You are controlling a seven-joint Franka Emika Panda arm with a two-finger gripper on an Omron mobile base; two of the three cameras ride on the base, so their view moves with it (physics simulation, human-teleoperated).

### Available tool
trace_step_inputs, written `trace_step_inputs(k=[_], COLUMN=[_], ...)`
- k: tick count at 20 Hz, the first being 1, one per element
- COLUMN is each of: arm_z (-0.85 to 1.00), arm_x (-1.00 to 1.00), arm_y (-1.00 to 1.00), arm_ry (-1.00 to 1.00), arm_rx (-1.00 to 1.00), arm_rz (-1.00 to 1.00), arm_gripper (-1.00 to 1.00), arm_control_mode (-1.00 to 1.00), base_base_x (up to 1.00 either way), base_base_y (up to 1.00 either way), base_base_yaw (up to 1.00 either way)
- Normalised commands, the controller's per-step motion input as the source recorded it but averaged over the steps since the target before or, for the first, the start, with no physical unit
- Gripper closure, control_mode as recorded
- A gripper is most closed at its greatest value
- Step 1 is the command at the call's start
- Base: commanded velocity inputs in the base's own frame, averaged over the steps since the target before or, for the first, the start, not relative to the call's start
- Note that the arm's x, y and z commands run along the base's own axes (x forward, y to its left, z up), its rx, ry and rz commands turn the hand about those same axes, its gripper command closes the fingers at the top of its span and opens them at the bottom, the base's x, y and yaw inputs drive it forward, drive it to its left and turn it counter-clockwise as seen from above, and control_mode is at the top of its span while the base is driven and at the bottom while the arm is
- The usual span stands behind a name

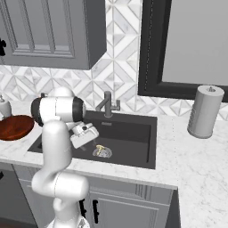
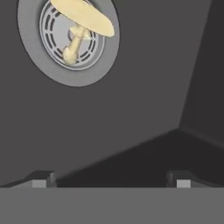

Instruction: Pick the mushroom from the sink and place it in the bowl. Then pick the bowl and place it in the microwave. Then close the microwave door and press the start button.

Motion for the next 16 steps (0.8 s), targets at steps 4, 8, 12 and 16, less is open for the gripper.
trace_step_inputs(k=[4,8,12,16], arm_z=[-0.07,-0.32,-0.5,-0.35], arm_x=[0.53,0.44,0.27,0.25], arm_y=[-0.06,-0.07,-0.12,-0.13], arm_ry=[-0.06,-0.03,0.0,-0.02], arm_rx=[-0.01,-0.04,-0.02,-0.03], arm_rz=[0.0,0.0,0.0,0.0], arm_gripper=[-1.0,-1.0,-1.0,-1.0], arm_control_mode=[-1.0,-1.0,-1.0,-1.0], base_base_x=[0.0,0.0,0.0,0.0], base_base_y=[0.0,0.0,0.0,0.0], base_base_yaw=[0.0,0.0,0.0,0.0])
